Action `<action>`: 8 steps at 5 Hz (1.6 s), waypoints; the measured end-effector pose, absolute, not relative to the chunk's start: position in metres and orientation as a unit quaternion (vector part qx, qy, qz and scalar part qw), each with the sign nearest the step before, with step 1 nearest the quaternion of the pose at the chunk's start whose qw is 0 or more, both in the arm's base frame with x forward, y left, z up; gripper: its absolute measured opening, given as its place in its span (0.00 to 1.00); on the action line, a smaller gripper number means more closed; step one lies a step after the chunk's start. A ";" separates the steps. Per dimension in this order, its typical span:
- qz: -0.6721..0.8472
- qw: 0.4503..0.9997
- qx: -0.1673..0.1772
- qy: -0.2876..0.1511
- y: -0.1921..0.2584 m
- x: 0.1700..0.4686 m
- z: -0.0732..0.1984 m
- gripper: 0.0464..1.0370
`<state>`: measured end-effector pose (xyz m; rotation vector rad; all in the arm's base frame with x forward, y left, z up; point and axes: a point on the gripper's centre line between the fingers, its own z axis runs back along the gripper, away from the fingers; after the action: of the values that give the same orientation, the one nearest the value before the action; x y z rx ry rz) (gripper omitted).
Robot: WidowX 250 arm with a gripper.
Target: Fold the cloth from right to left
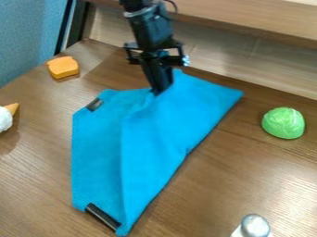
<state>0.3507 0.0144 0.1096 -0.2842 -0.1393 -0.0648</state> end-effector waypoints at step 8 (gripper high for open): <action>-0.034 0.992 -0.115 -0.027 0.058 0.340 0.064 0.96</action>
<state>0.3400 0.0583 0.0636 -0.2308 -0.0538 -0.0690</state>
